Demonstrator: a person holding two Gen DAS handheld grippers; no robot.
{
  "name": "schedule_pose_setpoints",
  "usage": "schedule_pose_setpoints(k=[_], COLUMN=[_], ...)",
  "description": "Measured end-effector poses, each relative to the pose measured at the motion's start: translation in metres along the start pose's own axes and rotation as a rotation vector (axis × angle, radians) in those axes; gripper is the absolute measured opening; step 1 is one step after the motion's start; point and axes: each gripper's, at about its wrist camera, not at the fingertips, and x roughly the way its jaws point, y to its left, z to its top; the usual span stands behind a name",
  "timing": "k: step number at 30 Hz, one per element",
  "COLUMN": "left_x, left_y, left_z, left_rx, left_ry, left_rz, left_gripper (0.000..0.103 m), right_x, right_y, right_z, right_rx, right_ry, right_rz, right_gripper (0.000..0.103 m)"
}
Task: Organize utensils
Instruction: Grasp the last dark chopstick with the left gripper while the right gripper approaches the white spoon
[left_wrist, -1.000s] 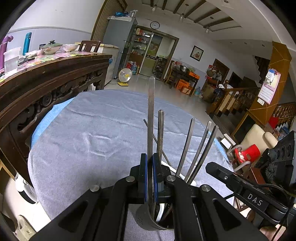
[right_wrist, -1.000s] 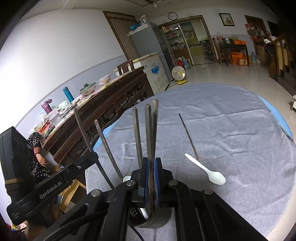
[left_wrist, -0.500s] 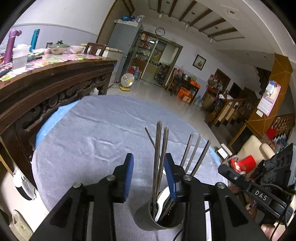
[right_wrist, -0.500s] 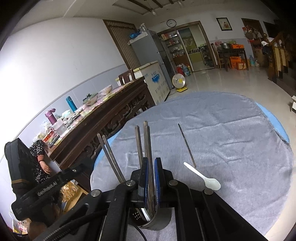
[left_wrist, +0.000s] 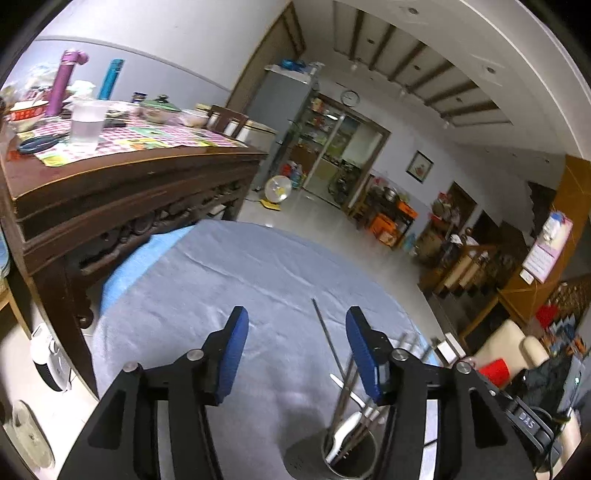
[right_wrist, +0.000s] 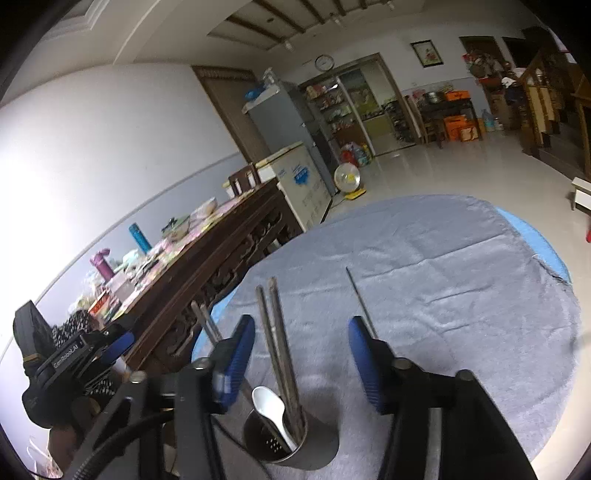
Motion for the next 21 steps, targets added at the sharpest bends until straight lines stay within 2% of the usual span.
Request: schedule_pose_setpoints(k=[8,13,17,21], left_x=[0.006,0.030,0.058,0.089], left_y=[0.042,0.071,0.086,0.097], left_z=[0.016,0.020,0.011,-0.005], left_rx=[-0.096,-0.155,-0.167,-0.163], left_ry=[-0.012,0.051,0.130,0.236], left_rz=[0.071,0.126,0.171,0.203], left_gripper=[0.060,0.060,0.060,0.060], right_x=[-0.020,-0.030,-0.014,0.027], right_y=[-0.021,-0.046,-0.078,-0.111], right_z=[0.012,0.021,0.023,0.019], right_rx=[0.022,0.055,0.081,0.096], right_ry=[-0.046,-0.061,0.021,0.196], right_rz=[-0.068,-0.138,-0.197,-0.219], right_gripper=[0.058,0.060,0.060,0.060])
